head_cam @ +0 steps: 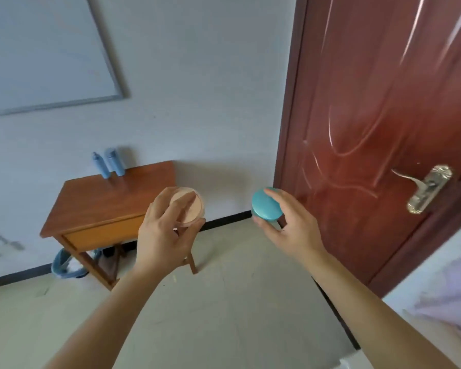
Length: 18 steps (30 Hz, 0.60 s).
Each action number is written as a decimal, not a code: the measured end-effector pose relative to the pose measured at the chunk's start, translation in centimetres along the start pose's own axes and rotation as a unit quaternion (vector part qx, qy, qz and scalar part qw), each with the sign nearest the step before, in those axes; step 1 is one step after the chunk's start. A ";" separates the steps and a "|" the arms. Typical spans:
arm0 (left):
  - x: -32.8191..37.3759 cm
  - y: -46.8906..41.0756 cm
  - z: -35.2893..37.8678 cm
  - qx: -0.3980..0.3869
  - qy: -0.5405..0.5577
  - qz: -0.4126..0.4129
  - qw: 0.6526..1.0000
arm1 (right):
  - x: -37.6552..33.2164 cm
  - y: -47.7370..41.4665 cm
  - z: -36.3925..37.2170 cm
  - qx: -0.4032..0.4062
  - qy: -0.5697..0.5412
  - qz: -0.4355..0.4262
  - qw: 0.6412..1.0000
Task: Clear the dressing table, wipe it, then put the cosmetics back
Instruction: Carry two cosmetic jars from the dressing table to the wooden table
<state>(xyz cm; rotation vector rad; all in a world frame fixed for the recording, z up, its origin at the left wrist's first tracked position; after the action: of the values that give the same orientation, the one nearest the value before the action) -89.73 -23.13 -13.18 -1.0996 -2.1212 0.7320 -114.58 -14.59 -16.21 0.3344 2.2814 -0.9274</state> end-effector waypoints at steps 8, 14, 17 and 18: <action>-14.0 0.5 -4.3 0.026 -0.075 -0.082 0.993 | -7.1 -6.8 16.4 -0.108 -0.036 -0.061 0.992; -23.3 -1.4 -2.2 0.018 -0.092 -0.119 0.989 | -7.0 -12.3 26.9 -0.130 -0.066 -0.078 0.986; -28.7 -3.7 0.1 -0.008 -0.104 -0.116 0.988 | -5.7 -16.2 32.5 -0.145 -0.071 -0.090 0.983; -30.5 -4.7 0.9 -0.015 -0.108 -0.118 0.987 | -5.3 -17.8 34.3 -0.149 -0.072 -0.093 0.982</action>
<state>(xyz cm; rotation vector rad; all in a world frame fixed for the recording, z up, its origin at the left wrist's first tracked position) -78.98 -51.55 -18.87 -0.7928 -2.4017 0.7353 -102.37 -51.20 -21.91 -0.0756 2.3004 -0.6593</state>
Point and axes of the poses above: each hand's wrist, its own y-axis away from the middle knuckle, its own z-axis out of the palm, x = y × z, the point moved 7 cm from there along -y, towards the middle knuckle, and after that the axes turned 13 degrees about z, right-handed, at the moved point
